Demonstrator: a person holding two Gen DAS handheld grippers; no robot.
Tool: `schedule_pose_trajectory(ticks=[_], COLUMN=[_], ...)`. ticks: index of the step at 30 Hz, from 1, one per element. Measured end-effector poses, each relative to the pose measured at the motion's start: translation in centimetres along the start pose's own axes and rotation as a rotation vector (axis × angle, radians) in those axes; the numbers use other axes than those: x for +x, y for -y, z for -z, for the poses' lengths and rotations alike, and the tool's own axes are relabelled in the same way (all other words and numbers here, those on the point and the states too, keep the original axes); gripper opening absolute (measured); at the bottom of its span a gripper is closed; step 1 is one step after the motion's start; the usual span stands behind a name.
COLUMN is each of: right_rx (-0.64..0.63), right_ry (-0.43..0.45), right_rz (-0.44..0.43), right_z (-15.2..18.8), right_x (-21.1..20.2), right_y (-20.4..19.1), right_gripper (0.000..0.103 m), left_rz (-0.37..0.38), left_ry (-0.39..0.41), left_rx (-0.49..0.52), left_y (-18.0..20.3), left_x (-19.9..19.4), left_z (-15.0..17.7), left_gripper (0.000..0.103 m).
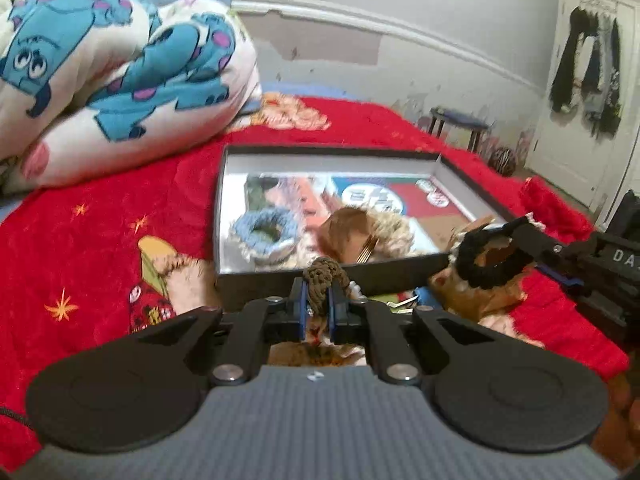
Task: Organize objects
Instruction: 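Grasp the brown crocheted scrunchie with left gripper while right grasps the black lace scrunchie, then carry the brown scrunchie and black lace scrunchie over the box with both grippers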
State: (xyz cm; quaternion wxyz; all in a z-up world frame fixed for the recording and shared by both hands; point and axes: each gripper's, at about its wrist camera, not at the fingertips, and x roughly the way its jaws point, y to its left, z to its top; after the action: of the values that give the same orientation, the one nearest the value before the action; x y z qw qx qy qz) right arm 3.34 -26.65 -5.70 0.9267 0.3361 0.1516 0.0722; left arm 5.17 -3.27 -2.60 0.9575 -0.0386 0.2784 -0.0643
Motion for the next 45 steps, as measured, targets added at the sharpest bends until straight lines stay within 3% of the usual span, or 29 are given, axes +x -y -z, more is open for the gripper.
schedule_pose_trajectory(ticks=[13, 35, 45], right_rx=[-0.011, -0.009, -0.097], right_ry=[0.047, 0.068, 0.046], right_rz=[-0.09, -0.17, -0.136], right_z=[-0.1, -0.1, -0.7], right_x=[-1.0, -1.4, -1.6], right_y=[-1.0, -1.5, -3.2], right_gripper=[0.01, 0.01, 0.01], left_rz=[0.112, 0.101, 0.096], left_ry=[0.14, 0.199, 0.249], left_rx=[0.008, -0.004, 0.014], left_y=[0.5, 0.3, 0.2], left_x=[-2.5, -3.7, -4.9], left_z=[-0.7, -1.1, -1.7], left_gripper=[0.013, 0.013, 0.013])
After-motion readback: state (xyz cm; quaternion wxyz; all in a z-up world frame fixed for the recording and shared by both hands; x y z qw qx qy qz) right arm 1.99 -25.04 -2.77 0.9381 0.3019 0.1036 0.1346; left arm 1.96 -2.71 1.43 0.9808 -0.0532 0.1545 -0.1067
